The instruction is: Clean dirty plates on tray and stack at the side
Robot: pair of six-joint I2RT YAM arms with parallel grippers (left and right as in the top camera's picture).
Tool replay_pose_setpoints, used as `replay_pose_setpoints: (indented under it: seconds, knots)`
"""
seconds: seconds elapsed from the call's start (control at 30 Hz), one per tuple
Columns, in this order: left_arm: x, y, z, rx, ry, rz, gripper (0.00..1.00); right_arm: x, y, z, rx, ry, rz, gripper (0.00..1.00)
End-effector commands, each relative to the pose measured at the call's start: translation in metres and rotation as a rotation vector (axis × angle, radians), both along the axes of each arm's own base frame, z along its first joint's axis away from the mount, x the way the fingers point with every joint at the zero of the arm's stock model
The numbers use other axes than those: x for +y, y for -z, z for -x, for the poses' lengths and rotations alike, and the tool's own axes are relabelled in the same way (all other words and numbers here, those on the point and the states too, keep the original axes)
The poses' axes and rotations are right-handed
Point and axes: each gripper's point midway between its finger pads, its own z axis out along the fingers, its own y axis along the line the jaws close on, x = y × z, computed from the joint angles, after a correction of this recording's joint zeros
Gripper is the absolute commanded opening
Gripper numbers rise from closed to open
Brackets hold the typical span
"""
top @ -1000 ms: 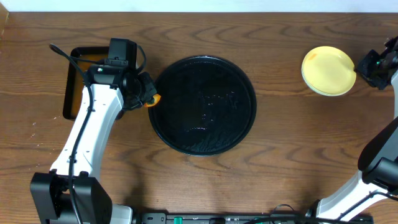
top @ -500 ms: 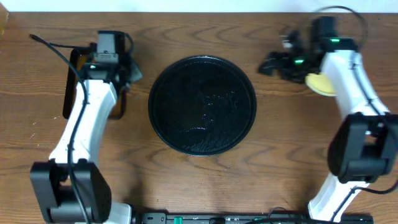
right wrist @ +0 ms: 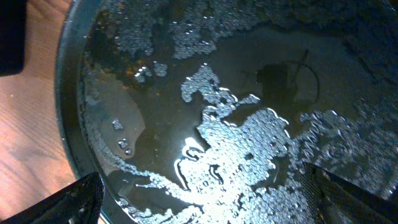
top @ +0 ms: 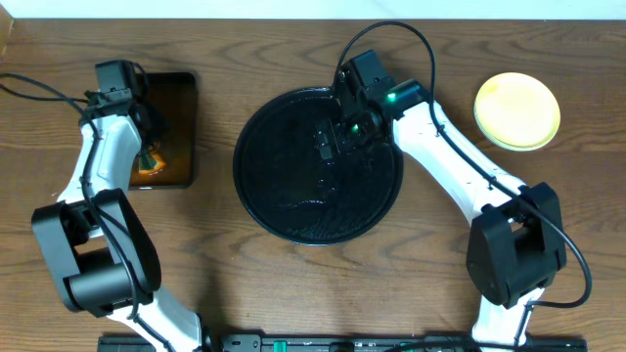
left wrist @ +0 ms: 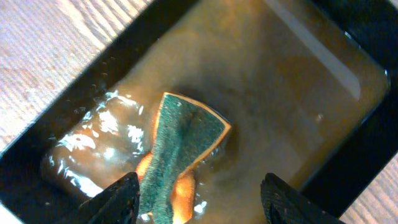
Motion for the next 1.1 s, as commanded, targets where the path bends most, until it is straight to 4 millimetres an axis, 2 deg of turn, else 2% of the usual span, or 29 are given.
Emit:
replay_pose_setpoints:
  seconds: [0.0, 0.07, 0.13, 0.2, 0.27, 0.3, 0.33, 0.43, 0.53, 0.63, 1.07]
  knots:
    - [-0.01, -0.041, -0.004, -0.108, 0.04, 0.039, 0.64, -0.007, -0.028, 0.001, -0.043, 0.044, -0.01, 0.99]
    - [-0.023, -0.071, -0.004, -0.185, 0.079, 0.081, 0.64, -0.012, -0.053, 0.005, -0.08, 0.051, -0.03, 0.99]
    - [-0.04, -0.103, 0.002, -0.26, 0.129, 0.136, 0.64, -0.02, -0.086, 0.011, -0.135, 0.059, -0.058, 0.99]
    - [-0.066, -0.137, 0.014, -0.334, 0.205, 0.221, 0.64, -0.029, -0.117, 0.019, -0.205, 0.074, -0.062, 0.99]
    - [-0.082, -0.16, 0.029, -0.374, 0.249, 0.267, 0.64, -0.038, -0.142, 0.03, -0.263, 0.084, -0.059, 0.99]
    - [-0.087, -0.173, 0.043, -0.387, 0.257, 0.269, 0.71, -0.047, -0.161, 0.046, -0.297, 0.087, -0.045, 0.99]
    - [-0.089, -0.179, 0.054, -0.383, 0.252, 0.265, 0.77, -0.053, -0.167, 0.055, -0.304, 0.089, -0.026, 0.99]
    - [-0.09, -0.187, 0.069, -0.379, 0.243, 0.253, 0.77, -0.076, -0.171, 0.086, -0.302, 0.103, 0.087, 0.99]
    - [-0.091, -0.191, 0.071, -0.388, 0.245, 0.249, 0.78, -0.099, -0.169, 0.11, -0.295, 0.195, 0.199, 0.99]
    - [-0.091, -0.19, 0.071, -0.386, 0.244, 0.25, 0.78, -0.09, -0.167, 0.121, -0.273, 0.165, 0.177, 0.99]
    - [-0.091, -0.19, 0.071, -0.386, 0.244, 0.25, 0.78, -0.09, -0.166, 0.124, -0.258, 0.158, 0.177, 0.99]
